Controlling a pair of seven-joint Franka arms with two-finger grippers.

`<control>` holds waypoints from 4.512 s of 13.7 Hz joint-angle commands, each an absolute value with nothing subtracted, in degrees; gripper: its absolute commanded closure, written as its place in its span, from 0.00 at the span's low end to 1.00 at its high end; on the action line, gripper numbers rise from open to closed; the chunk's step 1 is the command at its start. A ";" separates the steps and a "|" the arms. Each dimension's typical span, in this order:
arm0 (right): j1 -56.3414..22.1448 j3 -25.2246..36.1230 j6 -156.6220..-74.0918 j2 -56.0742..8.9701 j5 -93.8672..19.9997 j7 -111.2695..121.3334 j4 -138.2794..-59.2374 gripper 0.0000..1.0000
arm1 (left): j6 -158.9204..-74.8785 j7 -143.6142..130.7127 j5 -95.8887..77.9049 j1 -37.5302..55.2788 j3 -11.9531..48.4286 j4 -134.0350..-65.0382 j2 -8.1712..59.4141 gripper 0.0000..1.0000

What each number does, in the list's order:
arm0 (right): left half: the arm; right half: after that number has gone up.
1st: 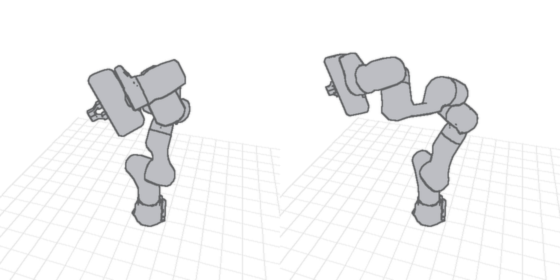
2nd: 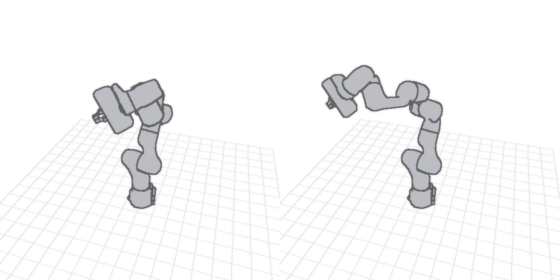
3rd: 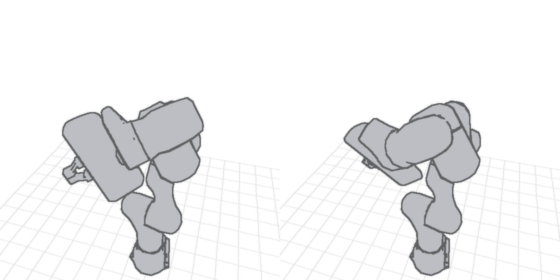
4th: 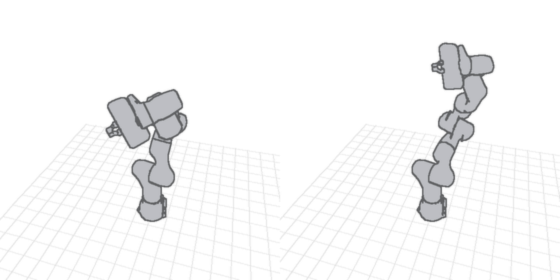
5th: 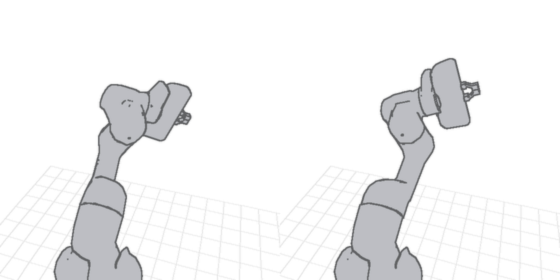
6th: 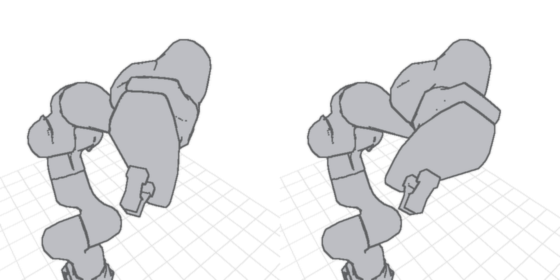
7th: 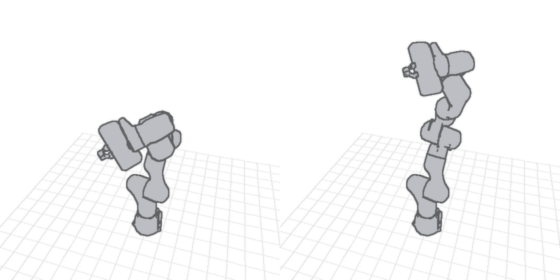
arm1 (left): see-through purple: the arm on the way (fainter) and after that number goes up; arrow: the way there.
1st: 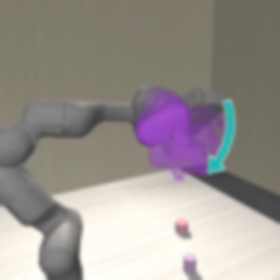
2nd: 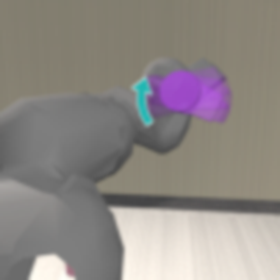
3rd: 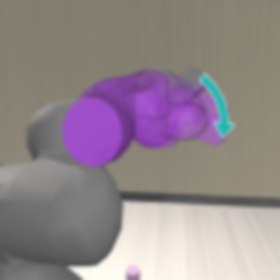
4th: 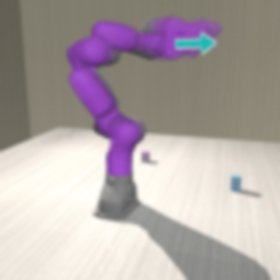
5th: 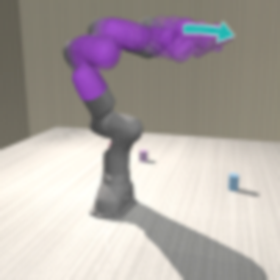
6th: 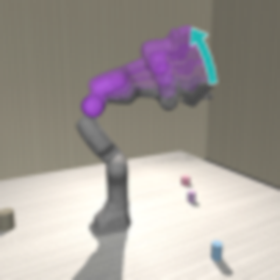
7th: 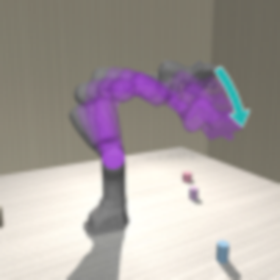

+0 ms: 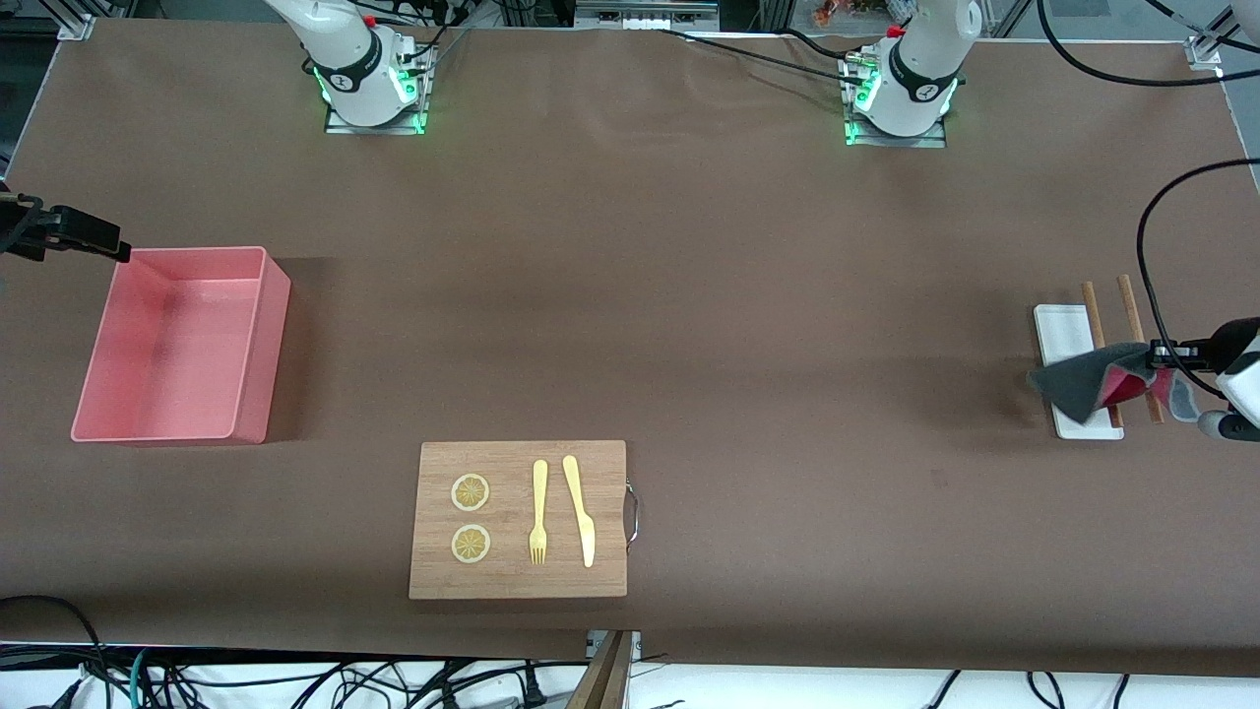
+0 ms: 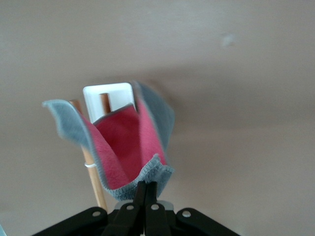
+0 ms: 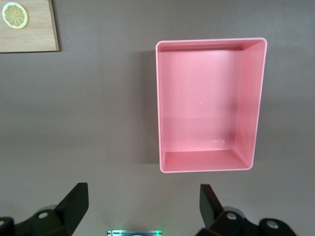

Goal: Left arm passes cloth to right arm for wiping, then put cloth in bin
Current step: 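Carry the cloth to mid-table with the left gripper while the right gripper approaches, then move the right gripper onto the cloth edge held by the left gripper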

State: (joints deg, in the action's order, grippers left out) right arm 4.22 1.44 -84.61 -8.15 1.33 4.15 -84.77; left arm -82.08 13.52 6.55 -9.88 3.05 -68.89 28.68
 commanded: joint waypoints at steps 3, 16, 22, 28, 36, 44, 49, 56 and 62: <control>0.89 0.97 -85.34 -10.89 -4.38 -9.99 -84.90 0.00 | -73.48 14.23 -6.98 -2.73 4.82 -61.17 28.74 1.00; -14.93 0.62 -101.94 -18.54 -11.06 -41.64 -84.81 0.00 | -100.96 30.83 -40.68 8.52 24.43 -61.61 32.52 1.00; -22.31 0.62 -111.25 -23.28 -11.87 -56.14 -84.81 0.00 | -115.74 31.11 -44.55 16.25 24.79 -62.31 33.13 1.00; -24.26 0.27 -117.69 -26.89 -13.69 -60.91 -84.81 0.00 | -116.98 33.49 -45.79 16.87 24.87 -62.58 33.40 1.00; -23.91 0.18 -112.15 -26.90 -23.99 -60.73 -84.90 0.00 | -116.98 33.57 -45.79 16.61 24.87 -62.58 33.13 1.00; -24.08 0.35 -111.97 -28.04 -26.19 -60.29 -84.99 0.00 | -116.89 33.57 -45.70 16.26 24.87 -62.58 33.13 1.00; -21.62 0.70 -111.36 -27.25 -26.02 -59.85 -81.23 0.00 | -116.89 33.57 -45.70 16.26 24.79 -62.58 33.05 1.00; -20.13 0.36 -97.92 -26.81 -26.19 -56.69 -69.71 0.00 | -116.81 33.57 -45.70 16.17 24.79 -62.58 33.05 1.00; -20.21 -1.05 -97.82 -26.81 -29.88 -56.87 -67.50 0.00 | -116.81 33.57 -45.70 16.08 24.79 -62.58 32.96 1.00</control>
